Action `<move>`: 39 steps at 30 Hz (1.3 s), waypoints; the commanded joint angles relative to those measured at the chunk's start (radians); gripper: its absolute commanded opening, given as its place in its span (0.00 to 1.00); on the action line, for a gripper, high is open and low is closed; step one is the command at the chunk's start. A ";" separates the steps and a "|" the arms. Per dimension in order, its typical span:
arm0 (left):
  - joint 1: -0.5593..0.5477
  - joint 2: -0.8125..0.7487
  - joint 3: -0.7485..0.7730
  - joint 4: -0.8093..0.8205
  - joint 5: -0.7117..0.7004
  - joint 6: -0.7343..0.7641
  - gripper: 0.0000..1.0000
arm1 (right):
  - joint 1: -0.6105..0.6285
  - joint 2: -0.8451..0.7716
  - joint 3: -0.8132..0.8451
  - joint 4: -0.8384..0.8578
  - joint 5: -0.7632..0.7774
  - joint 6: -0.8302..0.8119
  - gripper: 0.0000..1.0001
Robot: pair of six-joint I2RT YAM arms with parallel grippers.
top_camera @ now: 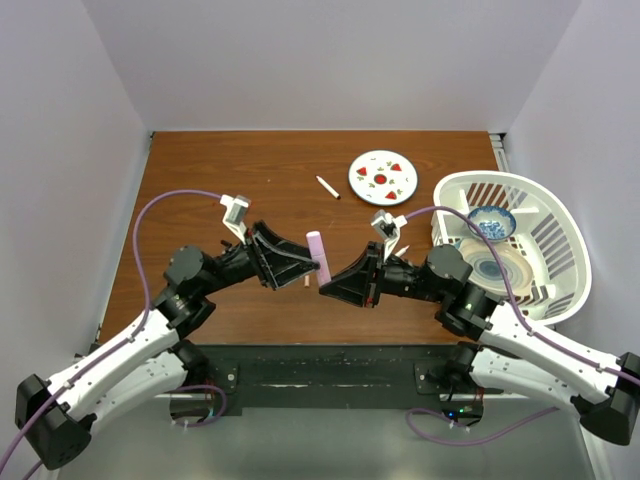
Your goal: Insert the pens into the pen caps
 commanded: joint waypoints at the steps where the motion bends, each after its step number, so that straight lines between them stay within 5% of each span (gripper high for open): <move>1: -0.005 -0.018 0.070 -0.023 0.004 0.047 0.71 | 0.001 -0.016 0.039 0.060 -0.053 -0.018 0.00; 7: -0.005 0.005 0.153 -0.101 -0.031 0.111 0.79 | -0.001 -0.009 0.045 0.044 -0.089 -0.018 0.00; 17: -0.003 0.057 0.204 -0.058 -0.031 0.122 0.74 | -0.001 -0.007 0.045 0.024 -0.112 -0.012 0.00; 19: -0.003 0.068 0.207 -0.040 -0.028 0.114 0.67 | 0.001 -0.007 0.044 0.027 -0.114 -0.008 0.00; 23: -0.005 0.094 0.190 0.016 0.027 0.078 0.25 | -0.001 -0.013 0.045 0.043 -0.096 0.003 0.00; 26: -0.008 0.103 0.109 0.144 0.094 -0.027 0.02 | -0.001 -0.016 0.059 0.098 -0.036 0.018 0.00; 29: -0.022 0.099 -0.021 0.307 0.102 -0.122 0.00 | 0.001 0.004 0.108 0.127 0.047 0.014 0.00; 39: -0.115 0.117 -0.089 0.306 0.115 -0.094 0.00 | -0.002 0.065 0.251 0.204 0.206 -0.052 0.00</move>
